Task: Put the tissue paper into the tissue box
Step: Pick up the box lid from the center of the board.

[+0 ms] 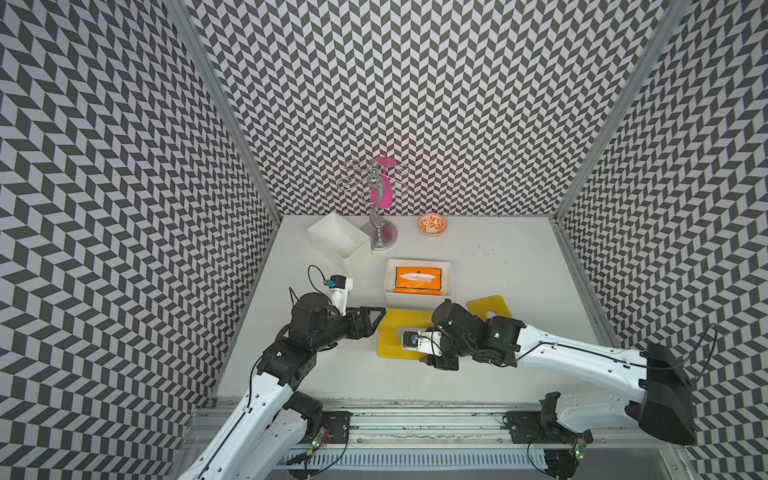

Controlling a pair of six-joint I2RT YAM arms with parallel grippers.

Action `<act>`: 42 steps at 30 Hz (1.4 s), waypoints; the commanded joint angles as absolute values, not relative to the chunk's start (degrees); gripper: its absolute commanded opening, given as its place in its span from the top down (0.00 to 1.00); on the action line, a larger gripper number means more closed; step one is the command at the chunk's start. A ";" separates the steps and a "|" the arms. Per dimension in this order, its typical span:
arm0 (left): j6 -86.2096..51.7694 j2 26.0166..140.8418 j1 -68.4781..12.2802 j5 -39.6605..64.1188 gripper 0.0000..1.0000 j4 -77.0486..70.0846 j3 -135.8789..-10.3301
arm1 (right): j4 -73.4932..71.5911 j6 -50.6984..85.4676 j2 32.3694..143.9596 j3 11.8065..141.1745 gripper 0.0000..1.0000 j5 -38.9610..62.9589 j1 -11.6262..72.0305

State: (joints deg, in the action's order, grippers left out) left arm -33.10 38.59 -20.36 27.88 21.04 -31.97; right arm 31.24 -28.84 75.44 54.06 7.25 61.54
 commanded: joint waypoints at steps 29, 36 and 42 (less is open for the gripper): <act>-44.77 39.17 -17.84 53.88 0.93 2.76 -21.71 | 23.65 -27.42 69.89 51.08 1.00 7.95 60.97; -47.88 38.29 -17.84 53.47 1.00 -0.42 -20.83 | 22.78 -26.85 69.43 51.17 0.85 8.37 60.99; -45.30 38.55 -17.34 50.91 1.00 1.55 -24.51 | 13.88 -22.01 62.44 48.21 0.36 11.91 60.92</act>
State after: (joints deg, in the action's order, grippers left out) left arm -47.99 38.52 -17.58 51.68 3.03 -21.61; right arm 24.58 -26.50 67.61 49.41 8.27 60.90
